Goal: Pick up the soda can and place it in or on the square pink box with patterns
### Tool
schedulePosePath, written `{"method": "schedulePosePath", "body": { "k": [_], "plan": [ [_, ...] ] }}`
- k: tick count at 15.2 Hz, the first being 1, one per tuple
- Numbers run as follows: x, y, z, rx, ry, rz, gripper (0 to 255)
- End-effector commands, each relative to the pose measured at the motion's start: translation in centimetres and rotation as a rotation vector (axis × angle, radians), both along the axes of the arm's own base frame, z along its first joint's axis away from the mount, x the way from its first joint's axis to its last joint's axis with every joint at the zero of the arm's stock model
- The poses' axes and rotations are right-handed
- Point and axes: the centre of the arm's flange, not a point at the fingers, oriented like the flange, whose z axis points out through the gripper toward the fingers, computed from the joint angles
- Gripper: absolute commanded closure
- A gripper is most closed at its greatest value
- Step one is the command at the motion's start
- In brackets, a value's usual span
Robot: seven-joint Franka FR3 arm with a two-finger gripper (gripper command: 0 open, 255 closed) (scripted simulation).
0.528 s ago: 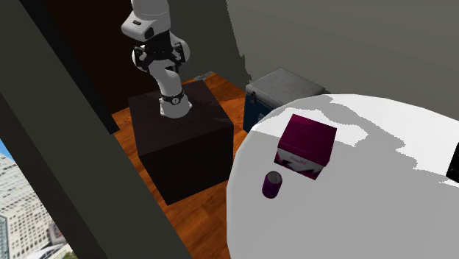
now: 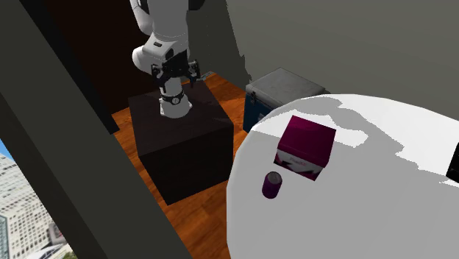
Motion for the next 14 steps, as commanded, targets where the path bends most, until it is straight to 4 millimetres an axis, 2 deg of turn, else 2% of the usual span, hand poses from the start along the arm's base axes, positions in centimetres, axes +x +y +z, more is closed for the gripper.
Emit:
{"method": "schedulePosePath", "body": {
  "k": [1, 14],
  "plan": [
    [1.9, 1.4, -1.6, 0.003, -0.012, 0.002, 0],
    [13.5, 8.8, -10.2, 0.022, -0.078, 0.018, 0]
  ]
}}
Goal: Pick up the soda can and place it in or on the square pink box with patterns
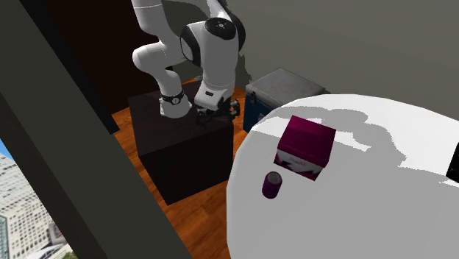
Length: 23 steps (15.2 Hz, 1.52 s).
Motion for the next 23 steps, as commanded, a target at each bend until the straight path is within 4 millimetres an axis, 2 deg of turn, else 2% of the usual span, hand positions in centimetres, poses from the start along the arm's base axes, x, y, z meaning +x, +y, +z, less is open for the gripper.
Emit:
{"method": "schedulePosePath", "body": {
  "k": [1, 19, 20, 23],
  "plan": [
    [1.6, 1.2, -1.3, 0.003, -0.011, 0.002, 0],
    [18.4, 12.1, -11.6, 0.029, -0.103, 0.025, 0],
    [19.0, 12.4, -11.9, 0.030, -0.106, 0.026, 0],
    [19.0, 12.4, -13.4, 0.030, -0.106, 0.026, 0]
  ]
}}
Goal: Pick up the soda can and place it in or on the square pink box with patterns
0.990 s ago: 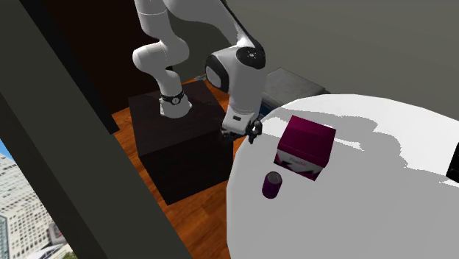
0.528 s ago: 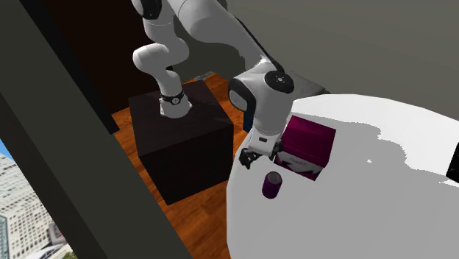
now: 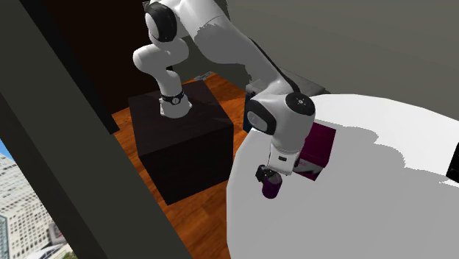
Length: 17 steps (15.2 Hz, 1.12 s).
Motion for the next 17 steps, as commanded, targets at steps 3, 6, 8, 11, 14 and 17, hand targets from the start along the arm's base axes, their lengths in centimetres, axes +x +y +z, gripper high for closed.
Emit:
{"method": "schedulePosePath", "body": {
  "k": [3, 6, 8, 11, 14, 17],
  "plan": [
    [0.1, 0.0, -2.2, 0.000, -0.001, 0.000, 0],
    [0.1, 0.0, -3.0, 0.000, -0.001, 0.000, 0],
    [0.1, 0.0, -3.0, 0.000, -0.001, 0.000, 0],
    [0.1, 0.0, -3.0, 0.000, -0.001, 0.000, 0],
    [0.1, 0.0, -3.0, 0.000, -0.001, 0.000, 255],
    [0.1, 0.0, -3.0, 0.000, -0.001, 0.000, 255]
  ]
}}
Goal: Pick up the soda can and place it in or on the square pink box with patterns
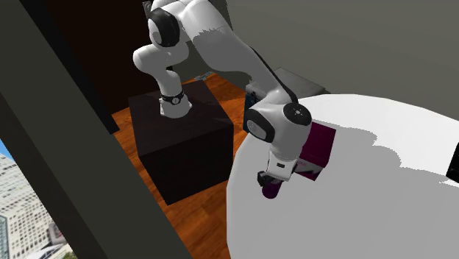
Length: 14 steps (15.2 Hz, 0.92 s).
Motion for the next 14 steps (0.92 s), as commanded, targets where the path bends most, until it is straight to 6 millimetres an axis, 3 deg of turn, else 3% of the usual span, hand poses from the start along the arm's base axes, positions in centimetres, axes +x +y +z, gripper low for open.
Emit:
{"method": "schedulePosePath", "body": {
  "k": [1, 5, 14],
  "plan": [
    [0.0, 0.0, 0.0, 0.000, 0.000, 0.000, 255],
    [0.0, 0.0, 0.0, 0.000, 0.000, 0.000, 255],
    [0.0, 0.0, 4.7, 0.000, 0.000, 0.000, 255]
  ]
}}
